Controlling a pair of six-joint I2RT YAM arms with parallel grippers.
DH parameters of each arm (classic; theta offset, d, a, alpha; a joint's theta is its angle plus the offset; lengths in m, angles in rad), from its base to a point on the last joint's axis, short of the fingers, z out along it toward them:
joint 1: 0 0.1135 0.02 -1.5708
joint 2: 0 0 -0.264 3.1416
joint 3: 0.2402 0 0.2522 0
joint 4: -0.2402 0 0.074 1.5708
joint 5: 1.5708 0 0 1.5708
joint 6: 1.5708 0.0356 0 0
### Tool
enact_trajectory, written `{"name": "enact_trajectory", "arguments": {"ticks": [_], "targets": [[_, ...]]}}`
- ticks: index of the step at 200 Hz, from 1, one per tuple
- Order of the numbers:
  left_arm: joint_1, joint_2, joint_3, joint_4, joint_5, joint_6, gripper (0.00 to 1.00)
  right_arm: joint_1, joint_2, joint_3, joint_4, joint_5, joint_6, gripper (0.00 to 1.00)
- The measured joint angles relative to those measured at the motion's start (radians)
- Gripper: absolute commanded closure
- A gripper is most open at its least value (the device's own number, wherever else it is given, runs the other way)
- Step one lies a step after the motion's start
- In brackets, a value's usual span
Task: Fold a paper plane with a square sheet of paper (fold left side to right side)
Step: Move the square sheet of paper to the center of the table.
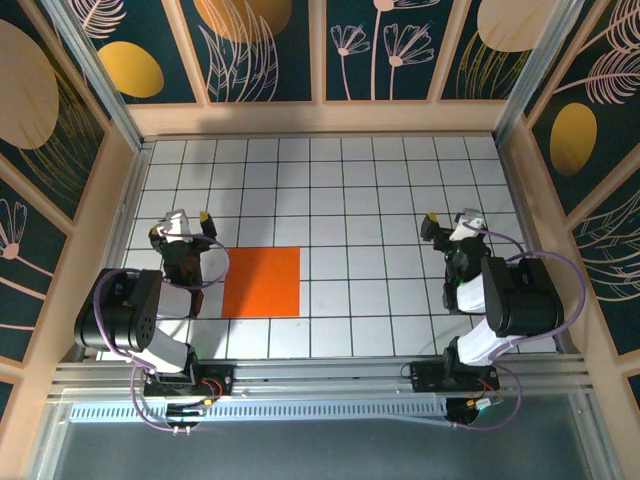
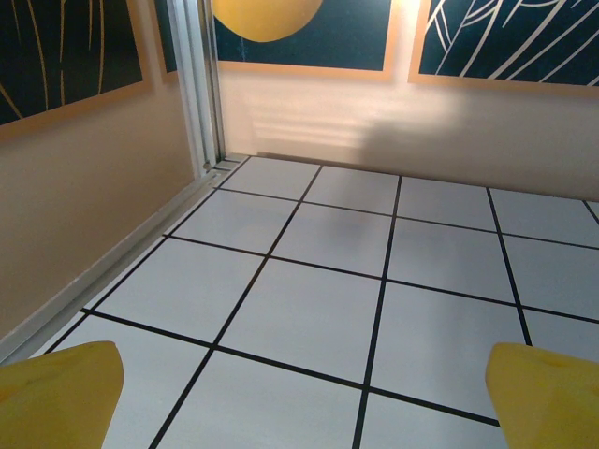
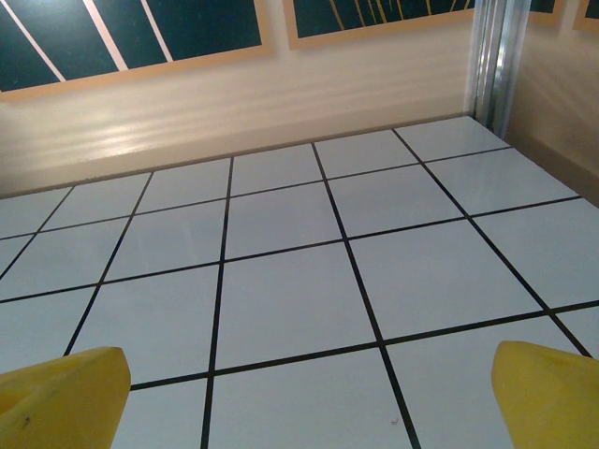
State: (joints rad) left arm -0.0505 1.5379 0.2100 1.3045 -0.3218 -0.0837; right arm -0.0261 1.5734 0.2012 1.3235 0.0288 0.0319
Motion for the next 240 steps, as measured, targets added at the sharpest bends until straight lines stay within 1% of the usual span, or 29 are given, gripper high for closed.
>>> {"name": "enact_trajectory", "arguments": {"ticks": [68,94,119,132,145,163,184,205,216,231,240], "targets": [[0.000,-0.003,0.000,-0.003,0.000,0.000,0.01,0.000,-0.002,0.000,-0.003,-0.004,0.001,0.01],[0.000,-0.063,0.000,-0.055,0.000,0.000,0.01,0.000,-0.057,0.000,-0.049,-0.004,0.001,0.01],[0.000,-0.224,0.031,-0.226,-0.001,-0.008,0.01,0.000,-0.203,0.011,-0.167,0.000,0.005,0.01],[0.000,-0.322,0.088,-0.365,-0.003,-0.037,0.01,0.000,-0.282,0.039,-0.256,-0.001,0.025,0.01],[0.000,-0.389,0.159,-0.510,0.013,-0.082,0.01,0.000,-0.361,0.084,-0.375,-0.008,0.067,0.01],[0.001,-0.444,0.254,-0.690,0.084,-0.163,0.01,-0.001,-0.440,0.156,-0.537,-0.053,0.140,0.01],[0.003,-0.465,0.314,-0.870,0.229,-0.262,0.05,-0.001,-0.481,0.238,-0.719,-0.167,0.216,0.01],[0.003,-0.467,0.329,-1.041,0.371,-0.333,0.14,0.000,-0.477,0.297,-0.873,-0.298,0.282,0.01],[-0.006,-0.466,0.331,-1.131,0.439,-0.364,0.17,0.001,-0.465,0.317,-0.940,-0.364,0.312,0.01],[-0.045,-0.456,0.331,-1.229,0.516,-0.408,0.25,0.010,-0.428,0.344,-1.016,-0.437,0.344,0.02],[-0.086,-0.441,0.331,-1.278,0.560,-0.437,0.32,0.022,-0.400,0.363,-1.058,-0.472,0.354,0.02]]}}
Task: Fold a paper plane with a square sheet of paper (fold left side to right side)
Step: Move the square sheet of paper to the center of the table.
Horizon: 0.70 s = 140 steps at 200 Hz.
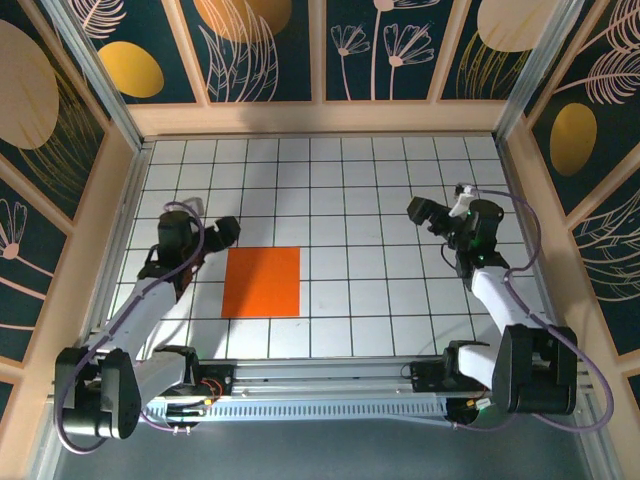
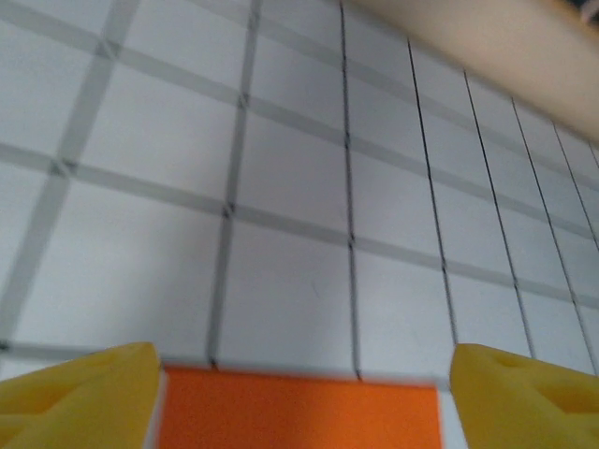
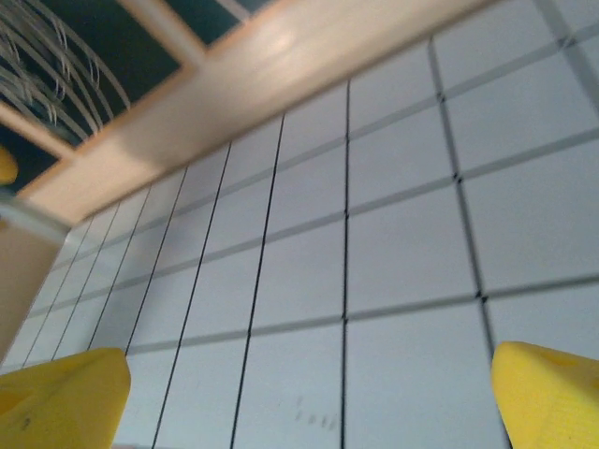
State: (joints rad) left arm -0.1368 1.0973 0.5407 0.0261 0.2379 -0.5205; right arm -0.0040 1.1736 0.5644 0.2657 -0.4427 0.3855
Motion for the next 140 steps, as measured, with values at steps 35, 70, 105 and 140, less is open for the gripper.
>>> {"name": "enact_trajectory", "arguments": {"ticks": [35,70,105,140], "targets": [[-0.119,0.077,-0.034,-0.084,0.121,-0.083,0.52,0.077,0.103,0.081,-0.108,-0.063,0.011,0.03],[-0.158,0.111,-0.089,-0.110,0.166,-0.137,0.64,0.129,0.154,0.116,-0.138,-0.072,0.010,0.03],[-0.174,0.200,-0.092,-0.101,0.185,-0.148,0.69,0.136,0.161,0.121,-0.158,-0.070,0.009,0.03],[-0.189,0.269,-0.099,-0.038,0.200,-0.172,0.72,0.137,0.161,0.121,-0.170,-0.051,0.006,0.03]]}}
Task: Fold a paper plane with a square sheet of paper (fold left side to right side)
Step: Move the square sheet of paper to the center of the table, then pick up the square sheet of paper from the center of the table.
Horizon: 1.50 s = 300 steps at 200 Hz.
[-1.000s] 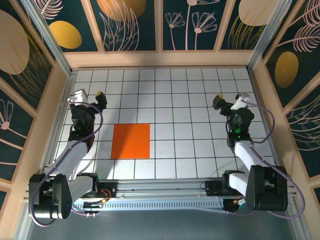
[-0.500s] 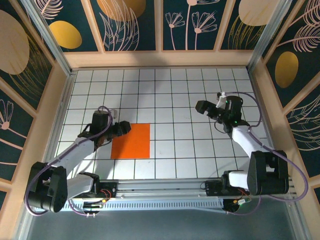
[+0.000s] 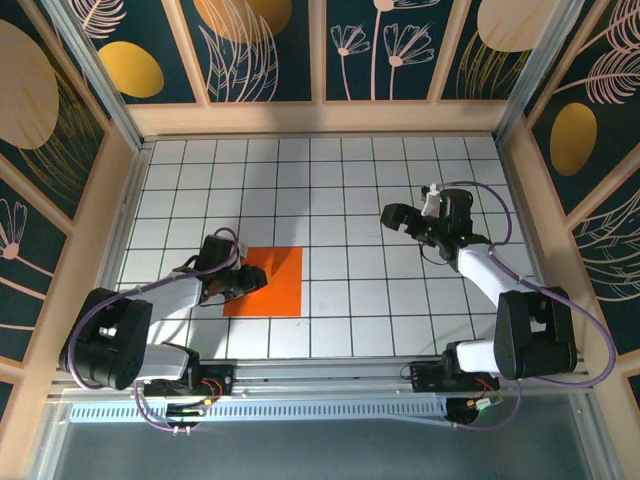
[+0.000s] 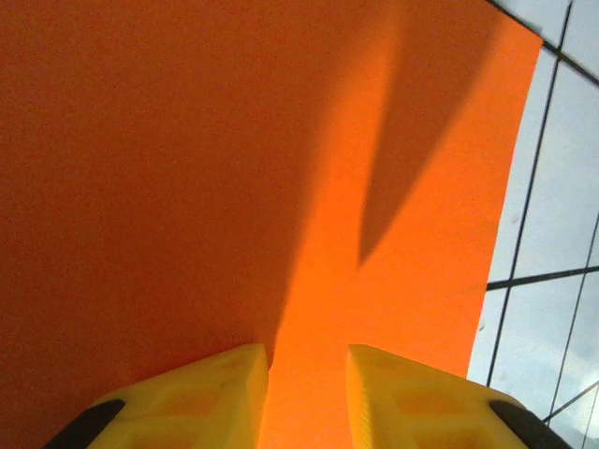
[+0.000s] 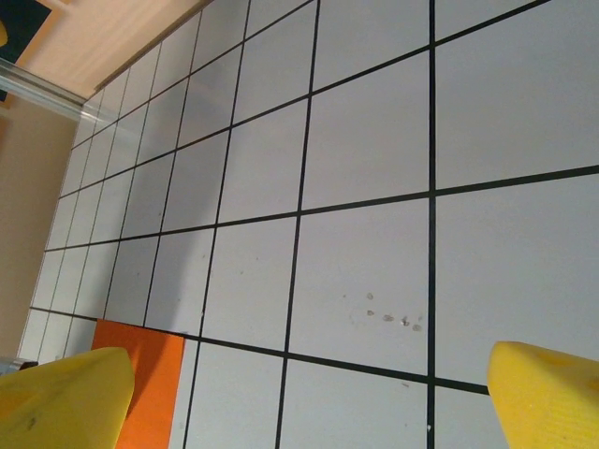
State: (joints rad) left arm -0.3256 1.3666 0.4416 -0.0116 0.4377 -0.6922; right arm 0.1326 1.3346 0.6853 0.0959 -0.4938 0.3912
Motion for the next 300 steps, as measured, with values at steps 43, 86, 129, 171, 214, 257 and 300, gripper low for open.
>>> {"name": "enact_trajectory", "arguments": {"ticks": [43,86,129,171,214,257,300], "targets": [[-0.068,0.087,0.031,0.112,0.004,-0.063,0.72,0.000,0.000,0.000,-0.003,0.017,-0.011,0.03],[-0.172,0.258,0.164,0.210,-0.005,-0.154,0.74,0.000,0.000,0.000,-0.011,0.035,-0.019,0.03],[-0.248,0.418,0.320,0.277,-0.031,-0.234,0.74,-0.001,0.044,0.048,-0.072,0.069,-0.046,0.08],[-0.278,0.467,0.374,0.318,-0.035,-0.272,0.68,0.046,0.157,0.188,-0.175,0.135,-0.095,0.11],[-0.281,0.334,0.340,0.313,-0.113,-0.282,0.64,0.199,0.305,0.357,-0.261,0.237,-0.130,0.08],[-0.281,0.188,0.272,0.280,-0.188,-0.268,0.75,0.336,0.451,0.500,-0.323,0.338,-0.155,0.07],[-0.281,0.209,0.214,0.226,-0.193,-0.254,0.81,0.406,0.564,0.584,-0.374,0.416,-0.179,0.06]]}}
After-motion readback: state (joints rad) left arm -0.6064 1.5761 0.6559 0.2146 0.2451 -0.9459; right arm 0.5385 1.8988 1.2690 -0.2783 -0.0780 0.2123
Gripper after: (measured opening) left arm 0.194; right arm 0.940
